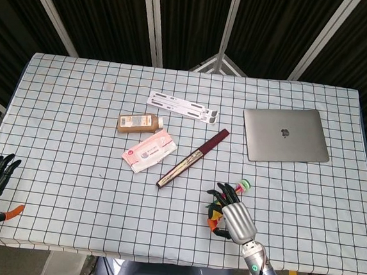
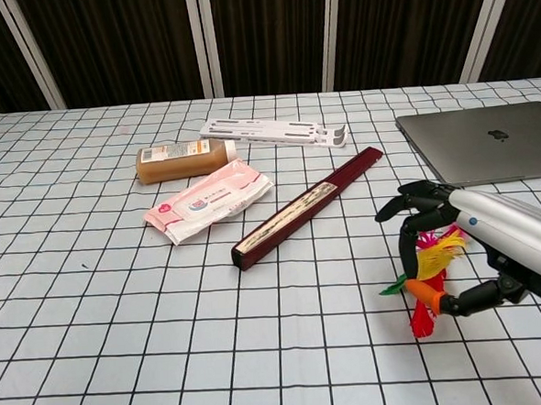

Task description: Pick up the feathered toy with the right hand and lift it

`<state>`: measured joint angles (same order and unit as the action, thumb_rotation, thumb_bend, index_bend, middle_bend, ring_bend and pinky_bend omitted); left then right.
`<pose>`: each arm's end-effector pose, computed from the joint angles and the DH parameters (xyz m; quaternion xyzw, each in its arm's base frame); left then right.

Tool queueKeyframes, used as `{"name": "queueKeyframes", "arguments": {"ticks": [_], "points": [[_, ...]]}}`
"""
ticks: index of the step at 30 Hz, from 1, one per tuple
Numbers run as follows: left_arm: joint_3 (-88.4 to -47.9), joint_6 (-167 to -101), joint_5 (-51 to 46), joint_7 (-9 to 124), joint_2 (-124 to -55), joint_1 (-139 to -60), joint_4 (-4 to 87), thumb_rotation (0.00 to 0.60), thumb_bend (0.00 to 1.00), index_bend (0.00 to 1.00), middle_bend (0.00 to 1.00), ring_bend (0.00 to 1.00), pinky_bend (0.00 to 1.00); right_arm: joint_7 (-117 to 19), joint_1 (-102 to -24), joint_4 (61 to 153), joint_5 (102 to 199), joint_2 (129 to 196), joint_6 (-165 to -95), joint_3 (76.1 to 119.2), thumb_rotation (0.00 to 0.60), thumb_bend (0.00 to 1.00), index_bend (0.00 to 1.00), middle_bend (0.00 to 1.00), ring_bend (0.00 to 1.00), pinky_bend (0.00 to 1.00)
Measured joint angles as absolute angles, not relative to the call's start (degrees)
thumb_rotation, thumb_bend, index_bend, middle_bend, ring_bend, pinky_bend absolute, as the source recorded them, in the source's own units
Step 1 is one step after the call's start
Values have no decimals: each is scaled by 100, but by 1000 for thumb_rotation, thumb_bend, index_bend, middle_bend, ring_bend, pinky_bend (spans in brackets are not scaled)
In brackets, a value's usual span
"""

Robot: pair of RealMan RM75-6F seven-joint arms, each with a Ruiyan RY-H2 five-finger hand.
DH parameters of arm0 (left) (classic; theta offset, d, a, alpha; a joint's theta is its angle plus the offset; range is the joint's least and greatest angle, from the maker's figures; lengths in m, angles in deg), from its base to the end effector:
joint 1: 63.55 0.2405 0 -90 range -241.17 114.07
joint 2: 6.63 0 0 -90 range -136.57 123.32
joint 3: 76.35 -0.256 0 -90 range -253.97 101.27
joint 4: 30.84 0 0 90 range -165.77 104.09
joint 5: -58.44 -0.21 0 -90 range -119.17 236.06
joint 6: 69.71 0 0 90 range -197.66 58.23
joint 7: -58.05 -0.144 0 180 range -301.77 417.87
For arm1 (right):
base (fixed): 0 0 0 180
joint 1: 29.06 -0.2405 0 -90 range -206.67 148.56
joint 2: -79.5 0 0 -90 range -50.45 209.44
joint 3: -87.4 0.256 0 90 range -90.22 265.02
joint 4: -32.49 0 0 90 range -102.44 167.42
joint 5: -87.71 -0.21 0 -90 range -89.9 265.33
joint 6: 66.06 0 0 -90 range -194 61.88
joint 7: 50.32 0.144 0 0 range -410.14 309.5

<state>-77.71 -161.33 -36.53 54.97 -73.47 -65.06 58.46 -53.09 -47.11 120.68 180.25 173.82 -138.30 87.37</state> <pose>-0.3048 0.1466 0.1447 -0.6307 -0.3430 -0.3965 0.5722 -0.1840 -0.2039 -0.0323 0.6674 -0.4542 0.4871 0.3332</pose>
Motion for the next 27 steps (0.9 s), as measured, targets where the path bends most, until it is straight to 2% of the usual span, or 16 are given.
{"name": "queueKeyframes", "arguments": {"ticks": [9, 22, 27], "points": [[-7770, -16108, -3630, 5526, -7334, -6512, 5866, 600, 0, 0, 0, 0, 0, -5378, -4791, 12235, 18012, 17251, -13881, 8911, 600, 572, 679, 233, 1, 0], [-7779, -16094, -3625, 5513, -7328, -6510, 5889, 600, 0, 0, 0, 0, 0, -5824, -4994, 13029, 17431, 16262, -13961, 9834, 600, 573, 679, 233, 2, 0], [-7788, -16097, -3644, 5501, -7338, -6509, 5886, 600, 0, 0, 0, 0, 0, -5855, -5045, 13077, 17109, 16008, -13907, 10033, 600, 573, 679, 234, 2, 0]]}}
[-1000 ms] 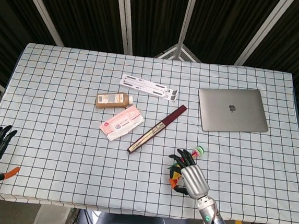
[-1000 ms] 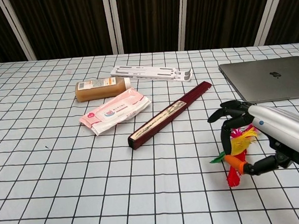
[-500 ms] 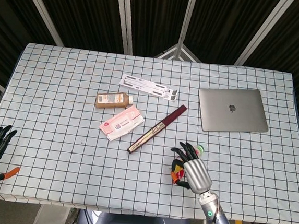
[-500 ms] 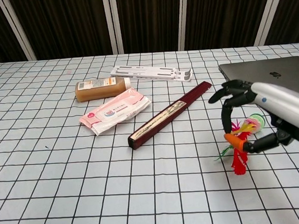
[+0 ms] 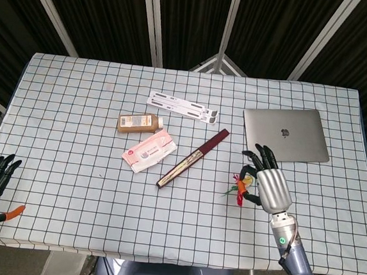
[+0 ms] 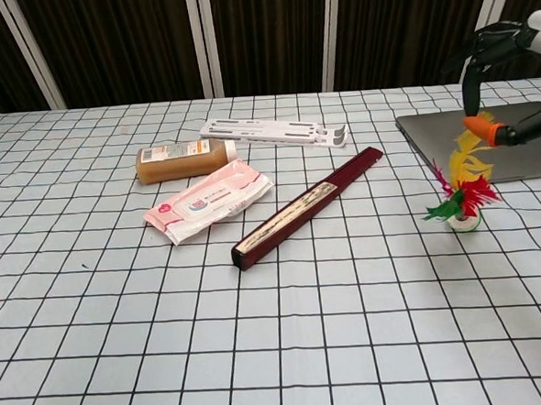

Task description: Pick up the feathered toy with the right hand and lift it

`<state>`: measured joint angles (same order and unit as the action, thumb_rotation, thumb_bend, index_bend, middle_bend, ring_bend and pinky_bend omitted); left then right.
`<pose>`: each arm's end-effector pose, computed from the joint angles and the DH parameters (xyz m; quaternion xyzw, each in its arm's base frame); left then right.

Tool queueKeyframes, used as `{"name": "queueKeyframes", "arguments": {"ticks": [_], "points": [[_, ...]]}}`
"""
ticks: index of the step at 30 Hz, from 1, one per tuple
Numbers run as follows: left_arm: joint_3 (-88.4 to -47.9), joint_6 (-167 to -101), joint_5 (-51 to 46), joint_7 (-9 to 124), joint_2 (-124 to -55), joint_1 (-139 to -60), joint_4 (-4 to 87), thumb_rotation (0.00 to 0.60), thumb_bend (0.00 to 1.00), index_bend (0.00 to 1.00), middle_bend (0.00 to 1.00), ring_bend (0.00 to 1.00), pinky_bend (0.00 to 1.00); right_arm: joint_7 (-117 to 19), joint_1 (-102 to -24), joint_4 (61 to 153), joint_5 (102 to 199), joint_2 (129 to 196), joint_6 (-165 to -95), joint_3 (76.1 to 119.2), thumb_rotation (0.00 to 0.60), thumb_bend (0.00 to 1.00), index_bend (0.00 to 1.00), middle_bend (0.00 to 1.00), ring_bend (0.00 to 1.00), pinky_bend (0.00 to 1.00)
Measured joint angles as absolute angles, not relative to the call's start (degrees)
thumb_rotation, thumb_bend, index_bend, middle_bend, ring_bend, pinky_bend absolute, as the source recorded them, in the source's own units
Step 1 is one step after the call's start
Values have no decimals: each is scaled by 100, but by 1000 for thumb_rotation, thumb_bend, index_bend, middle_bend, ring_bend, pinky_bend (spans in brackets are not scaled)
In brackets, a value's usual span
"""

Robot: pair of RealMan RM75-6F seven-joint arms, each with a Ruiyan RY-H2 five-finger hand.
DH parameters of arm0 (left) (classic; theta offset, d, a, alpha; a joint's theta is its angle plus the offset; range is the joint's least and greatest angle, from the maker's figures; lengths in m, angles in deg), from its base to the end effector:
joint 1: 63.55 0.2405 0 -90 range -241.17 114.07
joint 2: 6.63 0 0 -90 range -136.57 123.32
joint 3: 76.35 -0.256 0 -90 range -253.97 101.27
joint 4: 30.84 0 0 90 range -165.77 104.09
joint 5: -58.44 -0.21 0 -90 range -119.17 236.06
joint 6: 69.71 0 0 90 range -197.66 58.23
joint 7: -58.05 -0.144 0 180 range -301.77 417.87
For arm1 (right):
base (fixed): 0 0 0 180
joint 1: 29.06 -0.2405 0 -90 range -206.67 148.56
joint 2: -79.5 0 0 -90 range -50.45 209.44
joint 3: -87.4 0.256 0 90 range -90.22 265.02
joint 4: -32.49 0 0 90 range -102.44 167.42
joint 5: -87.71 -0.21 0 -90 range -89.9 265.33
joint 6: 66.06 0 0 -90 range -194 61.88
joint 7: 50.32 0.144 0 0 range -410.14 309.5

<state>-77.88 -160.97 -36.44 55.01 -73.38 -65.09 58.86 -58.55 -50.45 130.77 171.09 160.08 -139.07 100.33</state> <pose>-0.3043 0.1461 0.1436 -0.6311 -0.3476 -0.3954 0.5697 -0.1798 -0.2741 0.0672 0.6173 -0.3940 0.5166 0.4437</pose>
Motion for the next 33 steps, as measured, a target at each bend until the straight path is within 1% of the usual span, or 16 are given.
{"name": "queueKeyframes", "arguments": {"ticks": [3, 5, 6, 7, 8, 10, 11, 13, 15, 16, 20, 24, 28, 31, 33], "points": [[-7793, -16089, -3645, 5490, -7342, -6509, 5887, 600, 0, 0, 0, 0, 0, -5884, -5081, 13031, 16922, 15942, -13863, 10131, 600, 573, 672, 234, 2, 0], [-7792, -16089, -3643, 5487, -7342, -6510, 5887, 600, 0, 0, 0, 0, 0, -5917, -5101, 12993, 16779, 15907, -13827, 10183, 600, 573, 622, 234, 2, 0], [-7792, -16086, -3639, 5485, -7341, -6510, 5887, 600, 0, 0, 0, 0, 0, -5936, -5109, 12975, 16718, 15890, -13808, 10199, 600, 573, 553, 229, 2, 0], [-7792, -16078, -3633, 5482, -7340, -6511, 5888, 600, 0, 0, 0, 0, 0, -5966, -5121, 12952, 16646, 15866, -13777, 10215, 600, 573, 519, 223, 2, 0], [-7793, -16068, -3629, 5478, -7339, -6513, 5890, 600, 0, 0, 0, 0, 0, -5995, -5131, 12938, 16602, 15851, -13756, 10224, 600, 574, 452, 205, 2, 0], [-7795, -16068, -3633, 5479, -7336, -6514, 5896, 600, 0, 0, 0, 0, 0, -6061, -5141, 12903, 16519, 15820, -13737, 10232, 600, 573, 309, 145, 0, 0], [-7794, -16073, -3638, 5480, -7334, -6514, 5897, 600, 0, 0, 0, 0, 0, -6082, -5144, 12897, 16493, 15808, -13732, 10232, 600, 573, 257, 123, 0, 0], [-7792, -16080, -3640, 5483, -7333, -6514, 5898, 600, 0, 0, 0, 0, 0, -6092, -5149, 12921, 16473, 15792, -13733, 10231, 600, 575, 93, 52, 0, 0], [-7790, -16087, -3640, 5493, -7334, -6512, 5896, 600, 0, 0, 0, 0, 0, -6090, -5152, 12979, 16483, 15776, -13746, 10231, 600, 567, 16, 13, 0, 0], [-7790, -16088, -3641, 5496, -7333, -6512, 5896, 600, 0, 0, 0, 0, 0, -6095, -5152, 13038, 16498, 15759, -13762, 10227, 600, 556, 1, 3, 0, 0], [-7791, -16098, -3648, 5518, -7329, -6509, 5894, 600, 0, 0, 0, 0, 0, -6193, -5110, 13347, 16606, 15642, -13879, 10175, 600, 517, 0, 0, 0, 0], [-7791, -16110, -3647, 5539, -7318, -6504, 5889, 600, 0, 0, 0, 0, 0, -6401, -4923, 13656, 16889, 15327, -14143, 9971, 600, 483, 0, 0, 0, 0], [-7793, -16110, -3650, 5548, -7312, -6503, 5879, 600, 0, 0, 0, 0, 0, -6610, -4520, 13703, 17338, 14838, -14535, 9535, 600, 413, 0, 0, 0, 0], [-7789, -16116, -3646, 5494, -7314, -6499, 5870, 600, 0, 0, 0, 0, 0, -6732, -4156, 13495, 17594, 14499, -14884, 9224, 600, 393, 0, 0, 0, 0], [-7786, -16116, -3640, 5399, -7324, -6494, 5866, 600, 0, 0, 0, 0, 0, -6732, -3905, 13263, 17709, 14403, -15149, 9032, 600, 391, 0, 0, 0, 0]]}}
